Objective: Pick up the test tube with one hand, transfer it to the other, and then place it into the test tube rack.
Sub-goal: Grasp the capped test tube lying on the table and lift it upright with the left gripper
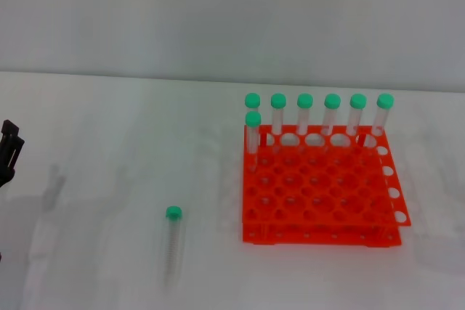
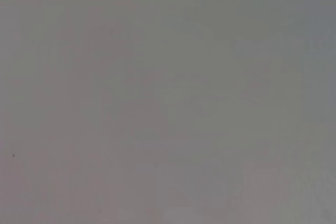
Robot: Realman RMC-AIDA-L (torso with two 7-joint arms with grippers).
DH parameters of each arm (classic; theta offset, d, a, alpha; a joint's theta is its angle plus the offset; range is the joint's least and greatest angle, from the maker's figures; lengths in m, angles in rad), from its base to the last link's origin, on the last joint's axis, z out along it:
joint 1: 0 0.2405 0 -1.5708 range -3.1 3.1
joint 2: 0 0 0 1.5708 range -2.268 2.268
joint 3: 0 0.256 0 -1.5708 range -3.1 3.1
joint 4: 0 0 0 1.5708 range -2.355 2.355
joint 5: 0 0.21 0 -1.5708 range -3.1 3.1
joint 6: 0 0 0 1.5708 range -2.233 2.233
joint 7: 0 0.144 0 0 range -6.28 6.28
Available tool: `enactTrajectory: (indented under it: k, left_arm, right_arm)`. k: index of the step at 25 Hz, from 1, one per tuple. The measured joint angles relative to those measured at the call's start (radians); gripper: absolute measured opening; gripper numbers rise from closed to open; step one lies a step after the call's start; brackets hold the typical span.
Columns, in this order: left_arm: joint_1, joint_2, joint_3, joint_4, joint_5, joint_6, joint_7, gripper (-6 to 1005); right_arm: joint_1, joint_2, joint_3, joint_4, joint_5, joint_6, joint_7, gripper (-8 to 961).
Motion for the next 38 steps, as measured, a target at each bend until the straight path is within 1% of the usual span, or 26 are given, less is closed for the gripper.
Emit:
enactTrajectory:
  k: [38]
  left_arm:
    - [0.011,0.000,0.003,0.000,0.006,0.002,0.000,891]
  right_arm:
    - [0.002,0.000,-0.002,0.000,0.000,-0.003,0.000,749]
